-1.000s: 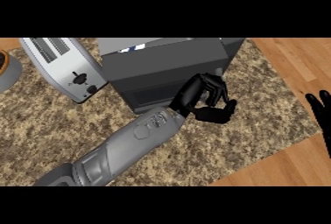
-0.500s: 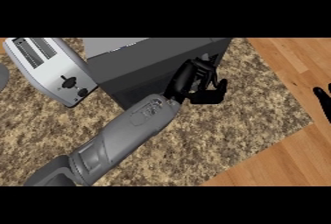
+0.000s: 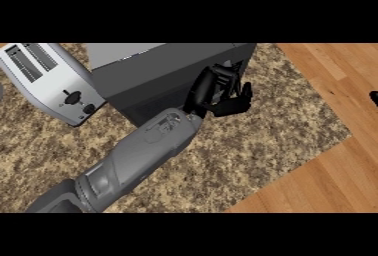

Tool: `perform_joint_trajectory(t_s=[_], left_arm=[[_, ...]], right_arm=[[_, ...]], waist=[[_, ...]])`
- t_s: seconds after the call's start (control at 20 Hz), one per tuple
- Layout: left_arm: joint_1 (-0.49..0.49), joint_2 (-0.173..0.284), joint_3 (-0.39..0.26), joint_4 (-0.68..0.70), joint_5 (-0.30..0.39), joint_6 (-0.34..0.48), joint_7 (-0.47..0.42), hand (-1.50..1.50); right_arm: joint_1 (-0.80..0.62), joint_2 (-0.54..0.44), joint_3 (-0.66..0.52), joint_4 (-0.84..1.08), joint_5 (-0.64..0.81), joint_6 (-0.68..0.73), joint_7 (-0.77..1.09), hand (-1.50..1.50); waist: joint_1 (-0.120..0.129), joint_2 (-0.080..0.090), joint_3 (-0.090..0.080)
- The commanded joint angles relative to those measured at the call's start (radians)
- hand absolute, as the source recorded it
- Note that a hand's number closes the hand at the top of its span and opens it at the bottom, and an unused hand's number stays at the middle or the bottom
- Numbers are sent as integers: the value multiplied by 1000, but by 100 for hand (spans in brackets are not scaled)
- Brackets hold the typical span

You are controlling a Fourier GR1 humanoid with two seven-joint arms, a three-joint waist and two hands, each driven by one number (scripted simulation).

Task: Pick up the milk, place it into the microwave and close the microwave

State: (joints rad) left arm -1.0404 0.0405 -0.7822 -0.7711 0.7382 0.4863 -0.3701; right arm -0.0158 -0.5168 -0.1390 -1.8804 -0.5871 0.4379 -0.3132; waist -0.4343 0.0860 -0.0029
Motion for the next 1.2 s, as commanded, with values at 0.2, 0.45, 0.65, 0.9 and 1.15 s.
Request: perform_joint_trajectory(t_s=[0.2,0.45,0.65,0.9,1.15], left_arm=[[-86,-38,-19,48,7,14,-5,150],[-84,-38,-25,41,22,36,-21,150],[-83,-38,-35,39,33,53,-25,150],[-82,-38,-44,34,43,73,-40,150],[-87,-38,-43,34,61,85,-37,150]], right_arm=[[-25,-46,-27,4,-23,7,34,-150],[-43,-54,-30,9,-54,16,43,-150],[-60,-65,-45,19,-77,19,50,-150],[-78,-88,-53,26,-92,22,70,-150],[-83,-86,-54,28,-134,30,77,-150]], waist=[[-33,11,7],[-38,16,8],[-41,16,9],[-45,20,8],[-49,15,10]])
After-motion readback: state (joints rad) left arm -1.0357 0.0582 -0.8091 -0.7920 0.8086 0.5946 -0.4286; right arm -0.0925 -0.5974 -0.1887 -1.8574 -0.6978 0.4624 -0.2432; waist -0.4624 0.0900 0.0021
